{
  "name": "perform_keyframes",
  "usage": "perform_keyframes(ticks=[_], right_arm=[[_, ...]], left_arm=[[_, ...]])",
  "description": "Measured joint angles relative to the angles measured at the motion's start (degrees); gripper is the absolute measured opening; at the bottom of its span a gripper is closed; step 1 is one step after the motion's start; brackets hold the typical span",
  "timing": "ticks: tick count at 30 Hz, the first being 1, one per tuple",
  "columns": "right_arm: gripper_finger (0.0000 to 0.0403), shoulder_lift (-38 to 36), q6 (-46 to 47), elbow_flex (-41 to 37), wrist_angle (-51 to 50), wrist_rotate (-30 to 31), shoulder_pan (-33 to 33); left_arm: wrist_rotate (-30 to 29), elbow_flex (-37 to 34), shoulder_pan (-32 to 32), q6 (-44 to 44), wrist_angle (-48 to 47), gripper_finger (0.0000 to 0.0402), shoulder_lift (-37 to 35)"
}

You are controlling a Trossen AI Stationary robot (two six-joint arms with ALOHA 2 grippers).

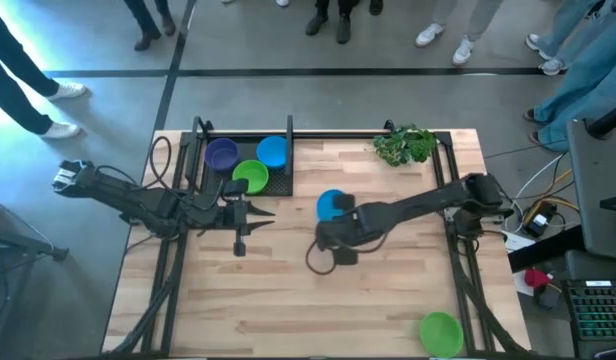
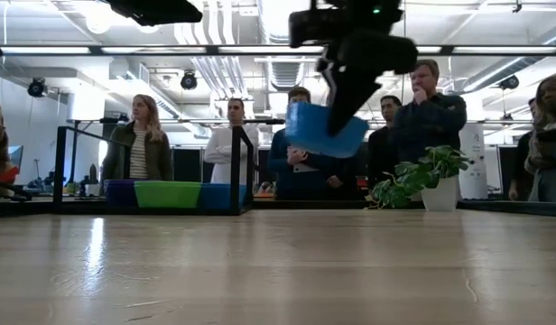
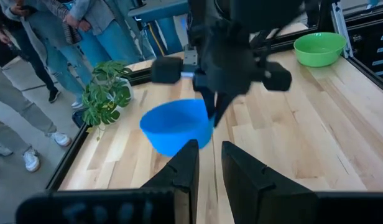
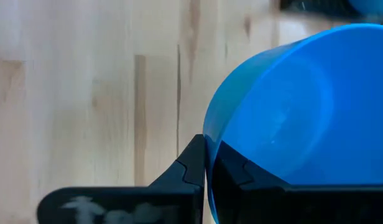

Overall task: Pick & Place Mini bowls
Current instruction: Stack the blue bowl on the blue bowl on the shelf

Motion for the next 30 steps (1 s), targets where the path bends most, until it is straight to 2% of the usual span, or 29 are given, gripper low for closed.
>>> perform_keyframes(ticks=[4, 10, 19, 23, 30], right_arm=[[0.0008, 3.91, -5.47, 3.31, 0.95, -0.30, 0.00], [0.0008, 8.37, -10.38, 5.16, 3.53, -6.10, -0.04], [0.0008, 12.80, -13.43, 5.60, 5.52, -7.67, -0.31], [0.0008, 14.48, -14.70, 5.60, 6.35, -10.45, -0.55], [0.0008, 15.77, -15.09, 5.62, 6.65, -10.36, -0.87]], left_arm=[[-0.02, 0.00, 0.04, -0.07, -0.09, 0.0064, 0.00], [-0.02, 0.00, 0.04, -0.09, -0.13, 0.0064, 0.00], [-0.02, 0.00, 0.04, -0.17, -0.09, 0.0064, 0.00], [-0.01, 0.00, 0.04, -0.17, -0.09, 0.0064, 0.00], [-0.02, 0.00, 0.04, -0.24, -0.11, 0.0064, 0.00]])
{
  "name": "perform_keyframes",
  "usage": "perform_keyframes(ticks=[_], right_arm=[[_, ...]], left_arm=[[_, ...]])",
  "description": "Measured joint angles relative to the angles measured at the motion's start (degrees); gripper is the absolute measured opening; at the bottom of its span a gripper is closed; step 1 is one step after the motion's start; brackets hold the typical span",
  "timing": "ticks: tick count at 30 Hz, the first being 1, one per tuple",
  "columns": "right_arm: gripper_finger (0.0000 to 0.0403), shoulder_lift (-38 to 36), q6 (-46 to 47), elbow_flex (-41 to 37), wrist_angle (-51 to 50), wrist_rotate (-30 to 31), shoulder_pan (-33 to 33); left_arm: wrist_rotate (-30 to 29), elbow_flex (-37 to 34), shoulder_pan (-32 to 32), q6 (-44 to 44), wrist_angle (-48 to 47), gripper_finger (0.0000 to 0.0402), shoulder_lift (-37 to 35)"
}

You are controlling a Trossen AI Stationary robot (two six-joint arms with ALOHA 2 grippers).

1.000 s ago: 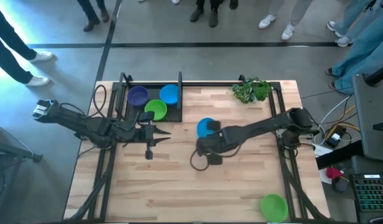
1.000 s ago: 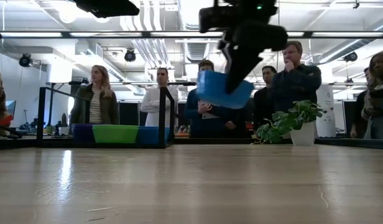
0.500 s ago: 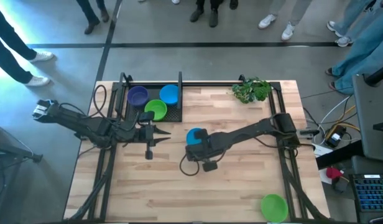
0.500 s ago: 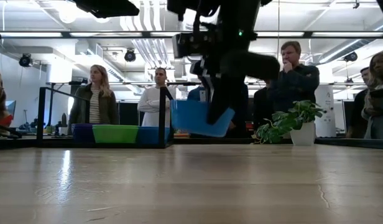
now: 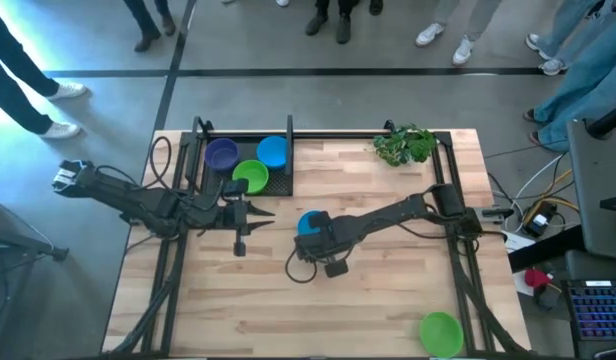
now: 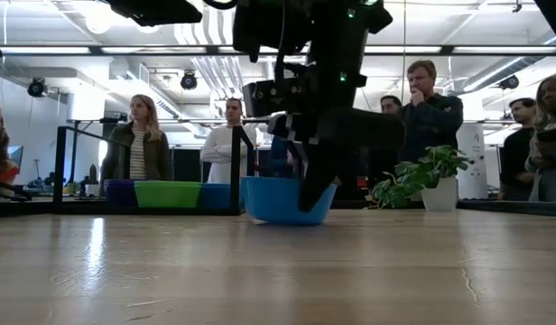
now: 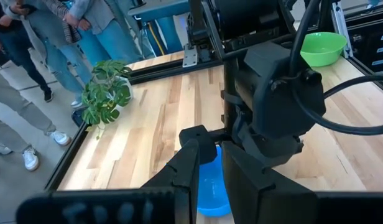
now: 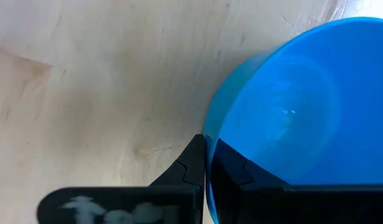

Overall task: Pick & Place Mini bowls
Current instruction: Stack the blue bowl on the blue bowl on the shelf

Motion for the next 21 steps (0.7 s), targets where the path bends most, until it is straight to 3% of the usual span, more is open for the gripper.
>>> perform_keyframes(ticks=[16, 21], right_arm=[[0.0009, -0.26, -1.63, -0.02, 0.34, 0.04, -0.10], [0.0036, -0.26, -1.42, -0.07, 0.42, 0.04, -0.07]], left_arm=[[0.00, 0.00, 0.00, -0.02, 0.00, 0.0064, 0.00], [0.00, 0.00, 0.00, -0.02, 0.00, 0.0064, 0.00]])
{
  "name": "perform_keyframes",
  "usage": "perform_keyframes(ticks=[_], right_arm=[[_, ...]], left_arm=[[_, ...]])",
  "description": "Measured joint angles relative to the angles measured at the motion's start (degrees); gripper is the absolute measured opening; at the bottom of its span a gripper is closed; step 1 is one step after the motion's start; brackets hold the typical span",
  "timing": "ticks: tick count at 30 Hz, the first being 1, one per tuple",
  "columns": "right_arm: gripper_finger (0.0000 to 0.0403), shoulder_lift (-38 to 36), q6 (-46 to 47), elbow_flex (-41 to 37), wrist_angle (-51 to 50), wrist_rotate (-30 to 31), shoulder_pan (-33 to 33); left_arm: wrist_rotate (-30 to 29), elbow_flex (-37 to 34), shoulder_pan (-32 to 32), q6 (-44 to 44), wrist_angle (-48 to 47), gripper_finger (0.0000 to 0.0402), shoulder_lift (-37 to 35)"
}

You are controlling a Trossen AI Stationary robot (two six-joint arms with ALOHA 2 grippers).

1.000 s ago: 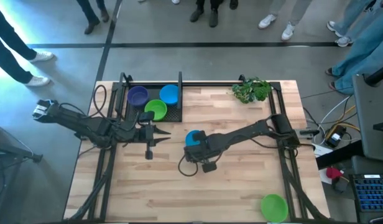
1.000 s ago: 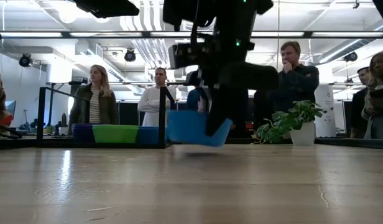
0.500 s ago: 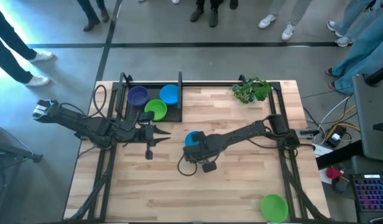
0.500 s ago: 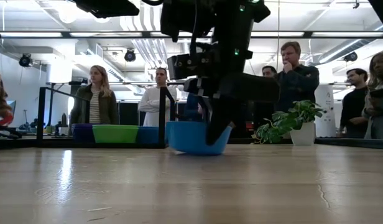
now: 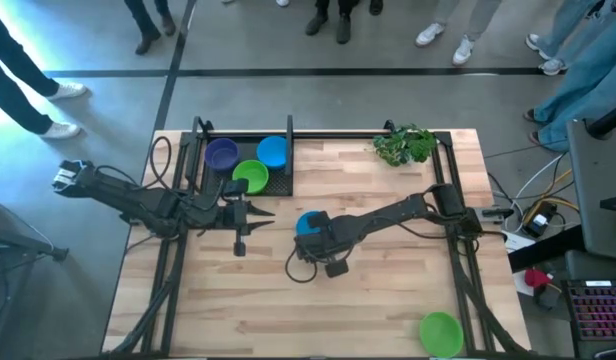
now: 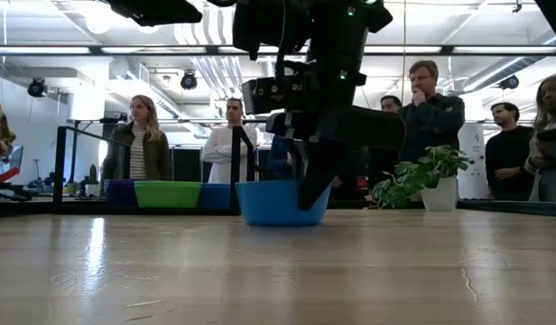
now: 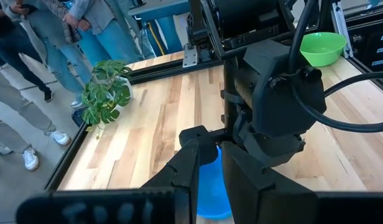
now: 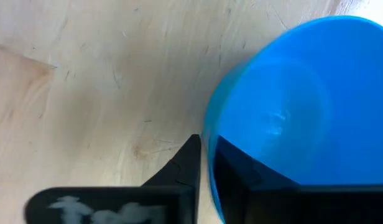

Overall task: Pick & Place Mini bowls
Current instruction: Stack the blue bowl on the blue bowl on the shelf

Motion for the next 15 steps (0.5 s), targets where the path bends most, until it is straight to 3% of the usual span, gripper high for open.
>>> perform_keyframes(ticks=[7, 15], right_arm=[[0.0089, -0.06, -0.12, 0.00, -0.23, 0.00, 0.00], [0.0101, -5.50, 0.38, -0.02, -1.76, -0.04, 0.06]], left_arm=[[0.00, 0.00, -0.02, 0.00, 0.00, 0.0064, 0.00], [0.00, 0.00, 0.00, 0.00, -0.01, 0.0064, 0.00]])
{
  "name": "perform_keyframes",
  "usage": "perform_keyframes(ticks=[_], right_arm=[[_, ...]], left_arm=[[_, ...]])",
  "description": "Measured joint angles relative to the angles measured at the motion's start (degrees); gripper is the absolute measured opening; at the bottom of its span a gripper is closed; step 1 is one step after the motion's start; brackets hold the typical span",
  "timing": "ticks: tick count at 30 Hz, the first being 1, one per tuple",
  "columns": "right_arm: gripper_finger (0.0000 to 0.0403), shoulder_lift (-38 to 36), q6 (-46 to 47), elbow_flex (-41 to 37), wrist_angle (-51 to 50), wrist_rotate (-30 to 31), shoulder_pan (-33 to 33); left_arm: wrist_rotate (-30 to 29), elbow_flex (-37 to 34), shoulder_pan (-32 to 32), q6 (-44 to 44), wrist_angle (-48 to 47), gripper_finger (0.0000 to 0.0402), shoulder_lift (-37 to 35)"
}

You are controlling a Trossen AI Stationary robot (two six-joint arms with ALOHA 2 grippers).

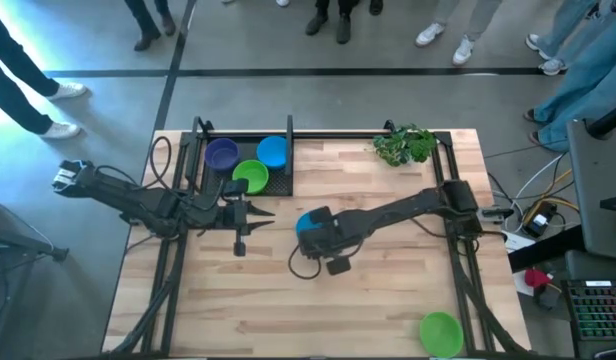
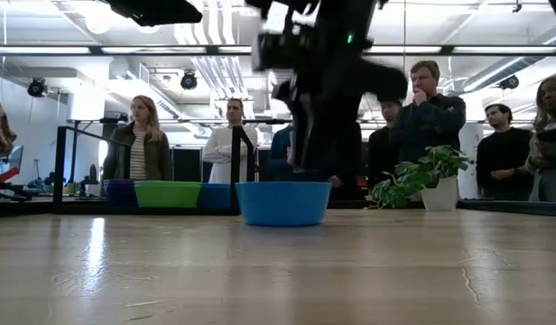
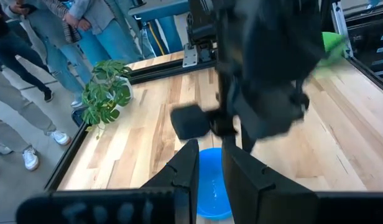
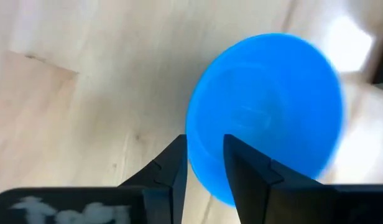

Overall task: Pick & Place Mini bowls
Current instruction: Stack the blue bowl on the blue bowl on the shelf

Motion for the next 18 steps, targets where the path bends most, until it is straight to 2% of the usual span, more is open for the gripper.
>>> perform_keyframes(ticks=[6, 10, 18], right_arm=[[0.0089, -8.57, 2.60, 0.00, -4.13, -0.09, 0.53], [0.0081, -14.21, 2.96, -0.22, -4.73, -0.07, 0.99], [0.0069, -22.73, 2.58, -1.20, -4.64, -0.07, 1.64]], left_arm=[[-0.76, 0.00, 0.54, -0.10, -0.17, 0.0064, 1.21], [-3.29, 0.00, 1.56, -1.46, -0.35, 0.0064, 4.58], [-3.37, 0.09, 5.26, -6.10, -0.48, 0.0064, 13.06]])
